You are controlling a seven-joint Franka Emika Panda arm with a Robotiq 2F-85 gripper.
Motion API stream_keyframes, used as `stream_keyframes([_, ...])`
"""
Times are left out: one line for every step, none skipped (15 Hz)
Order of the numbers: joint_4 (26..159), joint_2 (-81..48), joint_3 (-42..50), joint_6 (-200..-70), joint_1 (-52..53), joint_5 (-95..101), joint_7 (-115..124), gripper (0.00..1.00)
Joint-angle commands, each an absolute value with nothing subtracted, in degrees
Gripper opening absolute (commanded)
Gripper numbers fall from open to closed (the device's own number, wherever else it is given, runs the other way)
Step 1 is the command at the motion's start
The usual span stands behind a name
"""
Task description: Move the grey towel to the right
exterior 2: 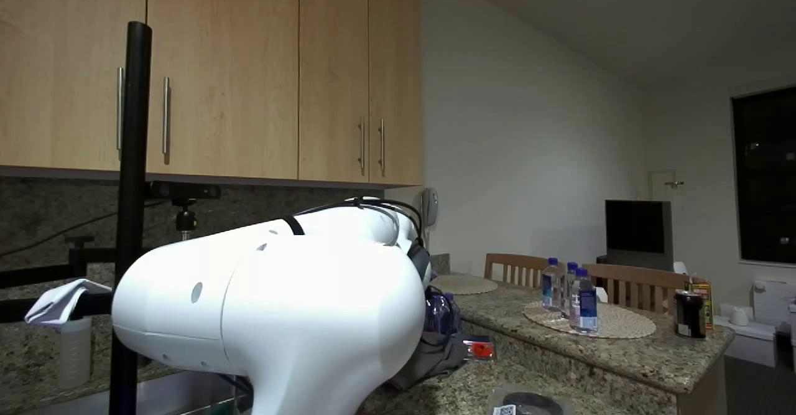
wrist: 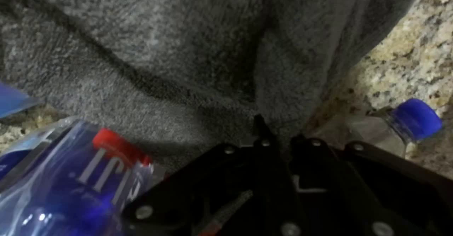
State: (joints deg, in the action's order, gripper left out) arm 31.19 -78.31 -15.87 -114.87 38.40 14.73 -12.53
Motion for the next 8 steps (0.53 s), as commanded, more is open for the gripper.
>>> stream_keyframes([24.4, -78.8, -13.7, -110.8, 39.6, 9.5, -15.9, 0.10])
stream_keyframes([23.0, -78.6, -13.2, -109.7, 39.5, 8.4, -16.3, 0.10])
stream_keyframes([21.6, -78.6, -12.7, -108.8, 39.6, 7.4, -16.4, 0.10])
stream_keyframes([20.2, -78.4, -12.4, -107.8, 39.4, 6.3, -16.3, 0.10])
stream_keyframes([19.0, -78.4, -12.1, -106.9, 39.3, 5.4, -16.2, 0.10])
stream_keyframes([18.0, -78.2, -11.7, -106.2, 39.1, 4.8, -15.8, 0.10])
stream_keyframes([21.9, -75.6, -11.3, -107.7, 38.3, 4.1, -15.3, 0.10])
stream_keyframes([21.4, -75.4, -10.9, -107.4, 38.0, 3.6, -15.0, 0.10])
